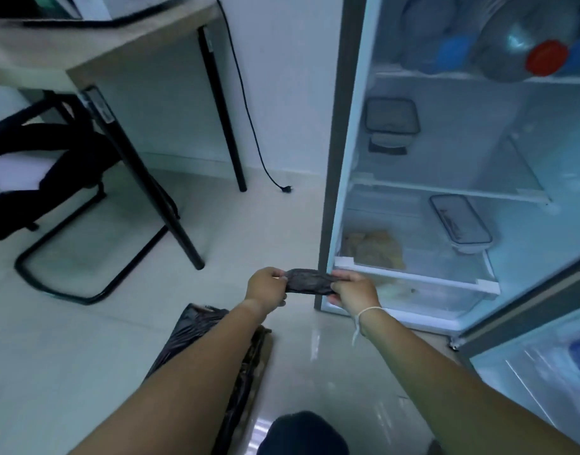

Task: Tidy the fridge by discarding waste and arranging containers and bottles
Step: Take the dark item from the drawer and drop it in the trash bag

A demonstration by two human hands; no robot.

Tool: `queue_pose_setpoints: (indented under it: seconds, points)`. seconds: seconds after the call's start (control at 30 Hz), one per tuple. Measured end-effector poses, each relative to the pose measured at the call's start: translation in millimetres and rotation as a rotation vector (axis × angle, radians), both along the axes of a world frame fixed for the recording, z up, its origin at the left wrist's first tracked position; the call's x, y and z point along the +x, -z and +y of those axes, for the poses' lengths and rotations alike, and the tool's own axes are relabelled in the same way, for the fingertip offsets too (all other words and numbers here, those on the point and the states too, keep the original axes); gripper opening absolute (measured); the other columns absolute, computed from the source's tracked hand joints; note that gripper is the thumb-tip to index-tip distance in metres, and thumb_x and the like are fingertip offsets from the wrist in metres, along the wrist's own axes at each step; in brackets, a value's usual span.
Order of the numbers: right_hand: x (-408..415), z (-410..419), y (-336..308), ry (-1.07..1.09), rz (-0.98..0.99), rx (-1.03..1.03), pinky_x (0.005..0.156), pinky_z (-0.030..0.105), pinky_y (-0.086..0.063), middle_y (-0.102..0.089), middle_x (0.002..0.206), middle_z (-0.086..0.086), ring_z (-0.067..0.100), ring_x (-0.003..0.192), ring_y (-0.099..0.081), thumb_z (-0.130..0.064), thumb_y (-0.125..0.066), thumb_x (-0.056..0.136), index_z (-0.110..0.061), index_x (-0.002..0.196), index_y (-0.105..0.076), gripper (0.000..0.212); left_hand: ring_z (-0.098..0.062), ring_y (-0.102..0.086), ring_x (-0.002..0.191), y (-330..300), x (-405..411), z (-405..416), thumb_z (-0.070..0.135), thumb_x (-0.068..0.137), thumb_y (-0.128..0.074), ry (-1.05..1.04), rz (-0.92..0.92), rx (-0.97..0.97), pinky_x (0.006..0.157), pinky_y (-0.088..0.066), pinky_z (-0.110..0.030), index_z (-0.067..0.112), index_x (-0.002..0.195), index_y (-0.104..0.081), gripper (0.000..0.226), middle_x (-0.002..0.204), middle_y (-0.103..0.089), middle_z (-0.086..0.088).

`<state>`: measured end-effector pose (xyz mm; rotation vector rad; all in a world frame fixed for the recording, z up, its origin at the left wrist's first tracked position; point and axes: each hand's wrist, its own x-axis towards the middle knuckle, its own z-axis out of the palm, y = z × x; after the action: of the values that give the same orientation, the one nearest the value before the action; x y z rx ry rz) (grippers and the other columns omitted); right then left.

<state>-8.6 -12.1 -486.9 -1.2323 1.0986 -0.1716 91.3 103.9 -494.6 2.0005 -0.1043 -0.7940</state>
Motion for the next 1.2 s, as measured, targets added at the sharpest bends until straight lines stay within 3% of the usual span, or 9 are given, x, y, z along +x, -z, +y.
queue_pose_setpoints:
  seconds: [0.07,0.17,0.33,0.5,0.73,0.9,1.0,1.13,1.2]
  points:
    - [10,27,1,-0.074,0.010,0.009,0.066,0.025,-0.057,-0.058,0.103,0.014,0.025,0.084,-0.055,0.010,-0.047,0.086,0.002,0.120,-0.059,0.037,-0.015,-0.049,0.053,2,6,32,0.007,0.093,-0.044,-0.052,-0.002,0.024,0.049,-0.046,-0.023,0.008,0.085,-0.058,0.015,0.065,-0.053,-0.004]
    - [25,70,8,-0.173,0.033,0.029,0.082,0.031,-0.053,-0.056,0.099,0.012,0.024,0.082,-0.055,0.007,-0.049,0.086,0.000,0.121,-0.059,0.037,-0.023,-0.057,0.060,7,14,82,0.007,0.092,-0.045,-0.129,-0.001,0.060,0.062,-0.056,-0.034,0.014,0.070,-0.060,0.028,0.071,-0.059,-0.009]
    - [43,124,20,-0.322,0.065,0.011,0.054,0.017,-0.053,-0.058,0.093,0.011,0.014,0.058,-0.053,0.001,-0.050,0.087,-0.005,0.123,-0.059,0.038,-0.030,-0.059,0.065,13,22,140,0.005,0.091,-0.047,-0.223,-0.040,0.140,0.082,-0.054,-0.047,0.010,0.063,-0.061,0.032,0.083,-0.061,-0.020]
    - [55,148,31,-0.437,0.133,-0.077,0.106,0.038,-0.045,-0.051,0.100,0.003,0.016,0.093,-0.051,-0.004,-0.052,0.085,-0.005,0.126,-0.058,0.041,-0.037,-0.058,0.114,11,31,167,0.010,0.094,-0.043,-0.212,-0.070,0.321,0.091,-0.047,-0.034,-0.007,0.114,-0.063,0.033,0.121,-0.063,-0.026]
    - [51,127,23,-0.402,0.168,-0.140,0.107,0.038,-0.043,-0.050,0.101,0.001,0.016,0.097,-0.047,-0.004,-0.048,0.085,-0.007,0.124,-0.060,0.041,-0.021,-0.044,0.075,-2,34,161,0.004,0.086,-0.043,-0.158,-0.126,0.251,0.069,-0.035,-0.028,0.012,0.071,-0.055,0.021,0.079,-0.054,-0.013]
    - [32,82,2,-0.323,0.154,-0.201,0.101,0.035,-0.047,-0.052,0.096,0.001,0.019,0.093,-0.048,-0.004,-0.048,0.085,-0.008,0.123,-0.060,0.040,-0.019,-0.035,0.070,-26,26,125,0.008,0.088,-0.041,-0.052,-0.182,0.180,0.067,-0.029,-0.028,0.026,0.060,-0.036,0.033,0.079,-0.044,-0.009]
    - [16,52,-13,-0.270,0.139,-0.255,0.086,0.030,-0.046,-0.052,0.088,0.001,0.019,0.089,-0.045,-0.002,-0.049,0.083,-0.004,0.119,-0.063,0.038,-0.018,-0.037,0.074,-37,17,95,0.012,0.090,-0.043,0.013,-0.219,0.121,0.069,-0.032,-0.028,0.023,0.064,-0.038,0.028,0.083,-0.042,-0.007]
    - [-16,11,-32,-0.168,0.171,-0.325,0.088,0.042,-0.051,-0.052,0.083,0.008,0.022,0.078,-0.047,-0.003,-0.050,0.082,0.008,0.103,-0.066,0.028,-0.018,-0.036,0.076,-50,-2,47,0.014,0.090,-0.045,0.105,-0.204,0.027,0.068,-0.032,-0.029,0.018,0.077,-0.042,0.014,0.081,-0.042,-0.010]
    - [-37,-10,-37,-0.103,0.173,-0.312,0.093,0.044,-0.052,-0.057,0.086,0.008,0.026,0.078,-0.052,-0.006,-0.051,0.084,-0.003,0.107,-0.069,0.029,-0.019,-0.040,0.078,-53,-15,21,0.015,0.091,-0.045,0.143,-0.201,-0.008,0.070,-0.036,-0.029,0.017,0.079,-0.045,0.011,0.085,-0.045,-0.008]
